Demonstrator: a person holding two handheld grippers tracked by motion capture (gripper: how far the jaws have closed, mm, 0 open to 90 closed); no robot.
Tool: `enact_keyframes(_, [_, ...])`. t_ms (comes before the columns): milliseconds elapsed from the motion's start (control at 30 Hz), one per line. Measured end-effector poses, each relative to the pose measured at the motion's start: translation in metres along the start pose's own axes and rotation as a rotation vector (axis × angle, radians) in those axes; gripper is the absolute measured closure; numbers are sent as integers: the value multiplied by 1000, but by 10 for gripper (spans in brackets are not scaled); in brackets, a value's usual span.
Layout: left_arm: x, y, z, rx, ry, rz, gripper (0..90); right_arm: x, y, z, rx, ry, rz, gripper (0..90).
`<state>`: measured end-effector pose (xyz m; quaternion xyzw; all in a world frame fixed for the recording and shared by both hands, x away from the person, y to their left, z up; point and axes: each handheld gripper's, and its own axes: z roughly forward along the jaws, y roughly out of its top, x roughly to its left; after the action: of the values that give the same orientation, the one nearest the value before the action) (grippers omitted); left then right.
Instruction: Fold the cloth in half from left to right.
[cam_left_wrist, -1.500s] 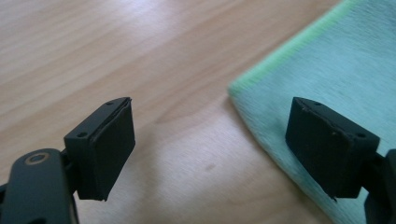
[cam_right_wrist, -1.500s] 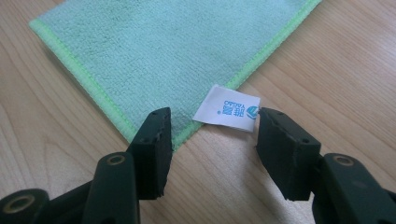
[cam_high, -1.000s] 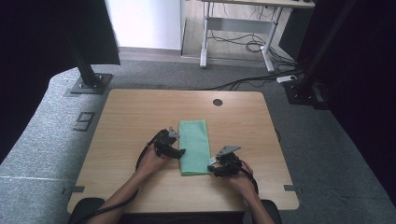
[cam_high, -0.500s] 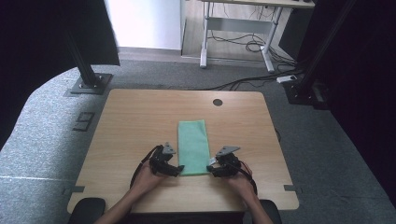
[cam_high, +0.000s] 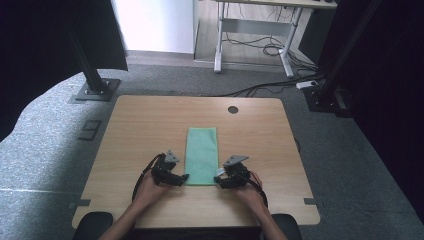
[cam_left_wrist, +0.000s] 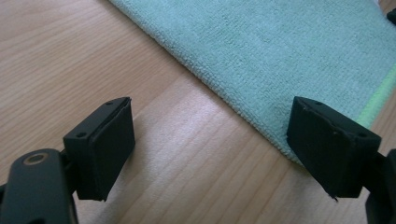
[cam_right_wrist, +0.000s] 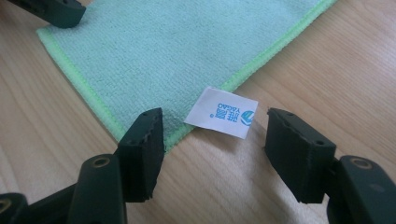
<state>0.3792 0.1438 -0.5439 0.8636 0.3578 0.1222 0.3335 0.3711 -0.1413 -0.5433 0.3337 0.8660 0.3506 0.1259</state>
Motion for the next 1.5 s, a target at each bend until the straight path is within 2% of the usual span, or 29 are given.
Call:
enact_keyframes(333, [5,-1,2,-26,-8,17,148,2,0,3,-17,-29,34,333])
enact_keyframes(467, [5,0,1,-23,-14,11,150,1,0,2,-16,-30,41,308])
enact_keyframes(700, [1,0,-15,-38,-32,22,147,-3,-1,-8,-34,-36,43,246])
enact_keyframes(900, [3,-13,-29,-10,-8,38,125,-13,-9,-18,-31,-45,58,172])
enact_keyframes(933, [5,-18,-32,-2,0,30,109,-16,-12,-20,-26,-46,52,140])
enact_keyframes(1033, [10,-26,-35,3,13,17,106,-18,-16,-22,-24,-49,54,133])
enact_keyframes(1133, [17,-34,-38,3,22,-12,96,-23,-21,-24,-19,-52,64,95])
enact_keyframes(1167, [18,-35,-39,2,20,-21,95,-26,-24,-24,-11,-62,63,49])
enact_keyframes(1267, [22,-37,-36,10,26,-29,82,-29,-27,-22,-10,-72,73,0])
enact_keyframes(1367, [22,-39,-33,19,41,-18,63,-31,-30,-21,-5,-76,73,0])
enact_keyframes(1500, [22,-39,-32,13,40,-16,35,-34,-34,-19,-5,-81,83,0])
